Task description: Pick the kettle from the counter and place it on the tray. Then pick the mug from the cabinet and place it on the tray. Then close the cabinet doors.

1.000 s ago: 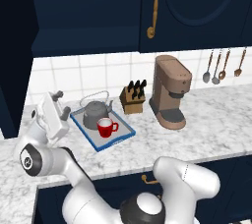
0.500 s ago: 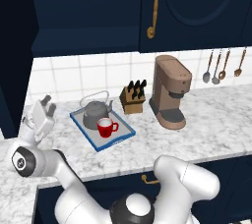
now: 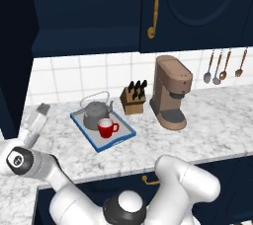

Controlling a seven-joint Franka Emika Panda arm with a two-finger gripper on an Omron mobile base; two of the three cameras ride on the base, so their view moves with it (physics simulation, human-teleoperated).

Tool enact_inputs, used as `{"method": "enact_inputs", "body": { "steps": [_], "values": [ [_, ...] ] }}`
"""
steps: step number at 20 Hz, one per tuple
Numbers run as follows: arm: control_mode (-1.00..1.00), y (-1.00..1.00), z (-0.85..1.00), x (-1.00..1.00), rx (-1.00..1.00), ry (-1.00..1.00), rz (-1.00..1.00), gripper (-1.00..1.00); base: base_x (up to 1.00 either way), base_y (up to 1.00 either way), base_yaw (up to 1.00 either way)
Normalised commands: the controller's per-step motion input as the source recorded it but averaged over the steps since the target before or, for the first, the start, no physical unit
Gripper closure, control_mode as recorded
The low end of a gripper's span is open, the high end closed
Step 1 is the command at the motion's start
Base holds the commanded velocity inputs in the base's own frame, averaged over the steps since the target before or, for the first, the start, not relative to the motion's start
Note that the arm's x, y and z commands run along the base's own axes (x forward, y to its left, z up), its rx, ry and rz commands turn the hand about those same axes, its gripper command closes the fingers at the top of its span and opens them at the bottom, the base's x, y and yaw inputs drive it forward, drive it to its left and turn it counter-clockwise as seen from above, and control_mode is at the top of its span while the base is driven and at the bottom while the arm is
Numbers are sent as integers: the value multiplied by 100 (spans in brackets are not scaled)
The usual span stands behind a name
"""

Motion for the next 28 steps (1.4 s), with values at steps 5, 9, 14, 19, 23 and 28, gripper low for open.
{"method": "enact_inputs", "body": {
  "steps": [5,9,14,19,23,28],
  "values": [
    [-100,52,-2,0,-9,33,0,-100,0,0,0],
    [-100,50,0,0,-11,33,0,-100,0,0,0],
    [-100,36,-3,-1,-10,20,0,-100,0,0,0],
    [-100,6,23,-23,0,0,0,-100,0,0,0],
    [-100,4,57,-23,0,-2,0,-100,0,0,0],
    [-100,-3,48,-21,0,-13,0,-100,0,0,0]
  ]
}}
